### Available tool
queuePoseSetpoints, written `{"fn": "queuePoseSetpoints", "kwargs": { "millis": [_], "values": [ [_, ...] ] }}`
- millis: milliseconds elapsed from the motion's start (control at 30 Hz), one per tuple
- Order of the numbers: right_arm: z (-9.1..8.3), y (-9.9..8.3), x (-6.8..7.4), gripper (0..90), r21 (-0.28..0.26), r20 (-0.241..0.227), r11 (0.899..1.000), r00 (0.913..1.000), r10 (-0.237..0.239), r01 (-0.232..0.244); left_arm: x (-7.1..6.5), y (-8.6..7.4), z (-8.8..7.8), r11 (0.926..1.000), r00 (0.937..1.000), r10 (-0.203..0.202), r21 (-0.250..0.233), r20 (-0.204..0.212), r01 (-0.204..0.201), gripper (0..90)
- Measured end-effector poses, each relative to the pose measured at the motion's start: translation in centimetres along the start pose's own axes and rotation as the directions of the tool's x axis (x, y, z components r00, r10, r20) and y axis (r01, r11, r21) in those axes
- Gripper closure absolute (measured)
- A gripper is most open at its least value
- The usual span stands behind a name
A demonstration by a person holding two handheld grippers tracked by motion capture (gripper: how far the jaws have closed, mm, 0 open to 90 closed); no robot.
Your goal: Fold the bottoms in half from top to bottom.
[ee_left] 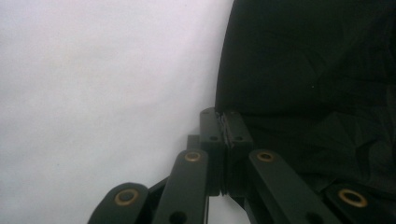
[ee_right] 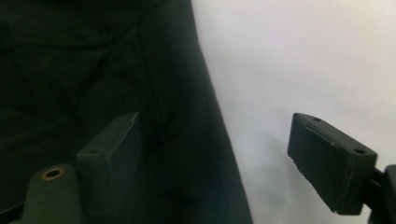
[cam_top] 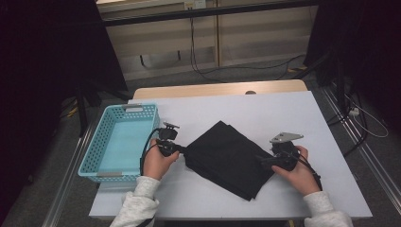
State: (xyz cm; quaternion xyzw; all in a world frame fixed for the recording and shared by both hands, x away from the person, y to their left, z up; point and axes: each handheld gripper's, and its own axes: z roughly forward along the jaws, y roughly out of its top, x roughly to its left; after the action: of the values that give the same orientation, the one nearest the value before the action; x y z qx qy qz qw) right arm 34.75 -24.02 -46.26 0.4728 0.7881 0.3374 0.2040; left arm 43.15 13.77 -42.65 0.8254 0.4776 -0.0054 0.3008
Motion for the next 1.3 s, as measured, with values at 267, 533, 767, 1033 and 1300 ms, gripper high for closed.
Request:
{"fn": "queuePoseSetpoints", "kwargs": {
  "millis": [267,533,767,1033,1300],
  "values": [
    [-0.2,-0.4,-0.3,21.5,0.018,-0.05,0.999,0.9977,0.047,-0.046,0.0,0.0,-0.2,0.9999,0.9999,-0.005,-0.011,0.014,0.005,88.5],
    [-0.5,-0.5,0.5,30.5,0.024,-0.051,0.998,0.997,0.058,-0.057,0.3,0.1,-0.4,0.9999,0.9998,-0.01,-0.007,0.017,0.01,88.5],
    [-0.7,-0.6,1.1,42.8,0.019,-0.053,0.998,0.9963,0.067,-0.066,0.1,0.1,-0.5,0.9999,0.9998,-0.008,-0.01,0.019,0.008,88.6],
    [-0.8,-0.8,1.7,60.9,-0.004,-0.075,0.998,0.9949,0.068,-0.068,0.1,0.1,-0.6,0.9999,0.9997,-0.003,-0.013,0.022,0.004,88.6],
    [-0.8,-0.6,2.3,80.0,0.007,-0.102,0.997,0.9916,0.079,-0.079,0.1,0.1,-0.4,0.9999,0.9998,-0.005,-0.016,0.02,0.006,88.4]
  ]
}}
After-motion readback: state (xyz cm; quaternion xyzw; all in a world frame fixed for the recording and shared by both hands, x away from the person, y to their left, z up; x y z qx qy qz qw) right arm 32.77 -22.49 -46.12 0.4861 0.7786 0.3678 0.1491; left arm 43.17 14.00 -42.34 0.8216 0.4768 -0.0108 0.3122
